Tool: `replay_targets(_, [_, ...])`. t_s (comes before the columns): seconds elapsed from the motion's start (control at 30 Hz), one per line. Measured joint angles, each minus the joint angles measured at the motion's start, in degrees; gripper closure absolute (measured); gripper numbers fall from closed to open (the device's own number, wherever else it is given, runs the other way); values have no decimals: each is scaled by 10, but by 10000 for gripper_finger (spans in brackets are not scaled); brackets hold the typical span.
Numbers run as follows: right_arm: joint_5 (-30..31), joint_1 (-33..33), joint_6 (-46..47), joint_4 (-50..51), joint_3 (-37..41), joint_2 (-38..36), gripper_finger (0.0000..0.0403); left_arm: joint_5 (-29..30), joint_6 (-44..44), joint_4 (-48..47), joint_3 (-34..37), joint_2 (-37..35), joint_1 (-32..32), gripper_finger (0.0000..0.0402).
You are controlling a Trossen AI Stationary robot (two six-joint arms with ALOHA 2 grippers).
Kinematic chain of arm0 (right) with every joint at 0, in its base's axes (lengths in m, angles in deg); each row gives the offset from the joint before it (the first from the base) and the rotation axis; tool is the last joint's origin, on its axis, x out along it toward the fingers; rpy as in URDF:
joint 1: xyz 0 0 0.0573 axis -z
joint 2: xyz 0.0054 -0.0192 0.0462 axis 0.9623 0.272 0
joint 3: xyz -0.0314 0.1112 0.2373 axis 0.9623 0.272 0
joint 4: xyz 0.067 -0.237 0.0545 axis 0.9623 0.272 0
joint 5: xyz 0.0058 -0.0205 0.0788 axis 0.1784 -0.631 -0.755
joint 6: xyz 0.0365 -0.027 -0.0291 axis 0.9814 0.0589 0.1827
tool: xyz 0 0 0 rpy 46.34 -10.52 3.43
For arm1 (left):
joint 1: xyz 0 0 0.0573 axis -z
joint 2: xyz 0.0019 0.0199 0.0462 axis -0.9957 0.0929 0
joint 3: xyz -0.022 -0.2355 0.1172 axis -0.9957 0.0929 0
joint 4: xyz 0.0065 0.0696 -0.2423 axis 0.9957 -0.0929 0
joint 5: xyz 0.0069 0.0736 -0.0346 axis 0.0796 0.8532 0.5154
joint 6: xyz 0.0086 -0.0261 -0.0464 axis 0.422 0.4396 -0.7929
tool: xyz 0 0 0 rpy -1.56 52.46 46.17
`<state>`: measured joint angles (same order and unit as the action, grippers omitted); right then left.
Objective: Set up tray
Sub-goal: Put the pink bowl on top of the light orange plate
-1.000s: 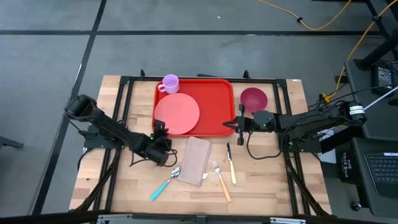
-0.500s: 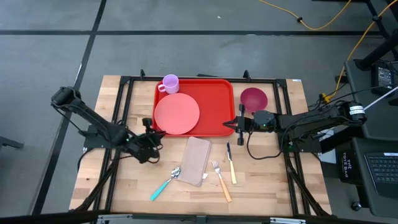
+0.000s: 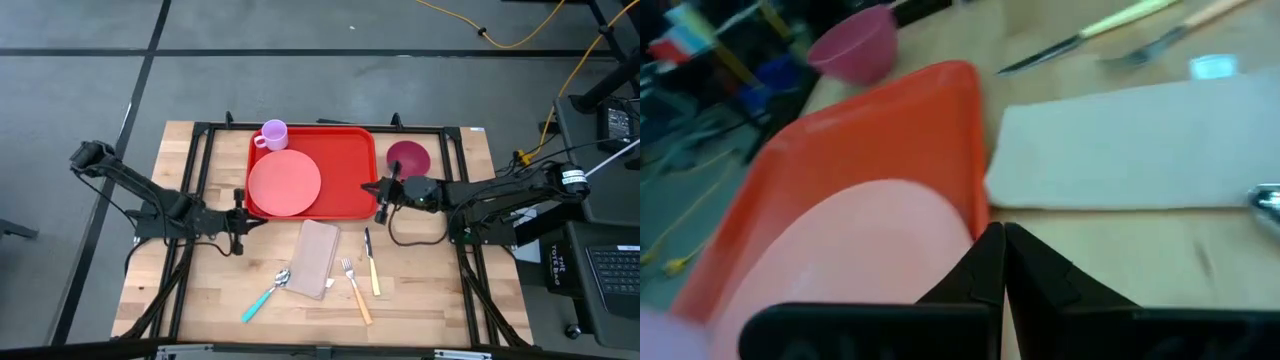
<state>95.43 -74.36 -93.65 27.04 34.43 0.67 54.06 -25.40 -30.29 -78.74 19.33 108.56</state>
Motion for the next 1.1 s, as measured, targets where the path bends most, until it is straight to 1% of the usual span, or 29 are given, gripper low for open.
replay_targets(0.07, [26,0,15,73,-31,0,380,-52,13,45,21,-18,-28,399])
replay_targets(0.13, [35,0,30,153,-69,0,380,-105,15,106,44,-31,-55,399])
replay_targets(0.3, [32,0,57,348,-160,0,379,-200,14,228,83,-52,-108,398])
replay_targets(0.43, [10,0,94,509,-232,0,379,-253,8,267,87,-54,-132,398])
replay_targets(0.57, [5,5,178,611,-281,0,379,-254,3,272,87,-54,-143,398])
replay_targets(0.67, [-12,19,199,655,-296,0,379,-252,4,272,87,-54,-147,398])
replay_targets(0.87, [-91,70,223,683,-292,0,369,-248,1,272,87,-54,-147,398])
replay_targets(1.1, [-93,127,224,701,-286,0,320,-248,-1,271,87,-54,-147,398])
